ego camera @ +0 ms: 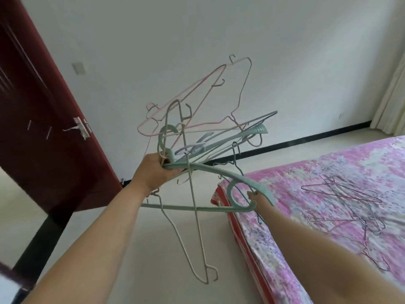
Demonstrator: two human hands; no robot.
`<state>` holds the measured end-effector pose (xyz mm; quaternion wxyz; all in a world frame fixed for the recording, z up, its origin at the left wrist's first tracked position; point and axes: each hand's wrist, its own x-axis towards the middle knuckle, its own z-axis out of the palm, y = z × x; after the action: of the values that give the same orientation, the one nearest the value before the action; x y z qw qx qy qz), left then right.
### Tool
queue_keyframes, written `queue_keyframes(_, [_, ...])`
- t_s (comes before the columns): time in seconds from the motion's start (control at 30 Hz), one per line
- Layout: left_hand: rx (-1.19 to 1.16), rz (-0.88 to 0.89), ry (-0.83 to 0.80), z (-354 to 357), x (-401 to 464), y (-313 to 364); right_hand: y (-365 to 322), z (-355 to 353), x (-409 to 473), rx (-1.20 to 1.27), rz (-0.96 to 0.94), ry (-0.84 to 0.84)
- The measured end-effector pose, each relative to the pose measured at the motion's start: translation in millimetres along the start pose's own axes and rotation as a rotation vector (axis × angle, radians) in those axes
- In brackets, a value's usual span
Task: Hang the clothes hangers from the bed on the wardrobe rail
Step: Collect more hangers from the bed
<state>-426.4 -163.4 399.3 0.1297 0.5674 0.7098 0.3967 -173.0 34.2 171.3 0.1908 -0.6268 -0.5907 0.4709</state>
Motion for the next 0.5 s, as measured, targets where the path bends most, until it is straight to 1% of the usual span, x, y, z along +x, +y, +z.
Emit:
queue_keyframes(0.1, [-0.064,-0.095,0.019,-19,-16,-18,-46,0,-70,-0.113,-0.094,0.041])
queue_keyframes(0.17, [-0.09,-0.177,0.021,-25,-27,-28,-60,5,-86,-0.158,-0.182,0.029])
queue_keyframes(0.23, [-0.134,-0.253,0.028,-26,-38,-34,-73,9,-95,-0.153,-0.245,-0.013])
queue_keyframes(0.33, [-0.285,-0.369,0.043,-19,-60,-37,-81,14,-99,-0.173,-0.329,-0.105])
queue_keyframes(0.4, [-0.337,-0.408,0.077,-15,-79,-32,-85,13,-108,-0.217,-0.36,-0.172])
queue_keyframes(0.5, [-0.337,-0.439,0.088,-11,-110,-21,-84,13,-115,-0.302,-0.401,-0.29])
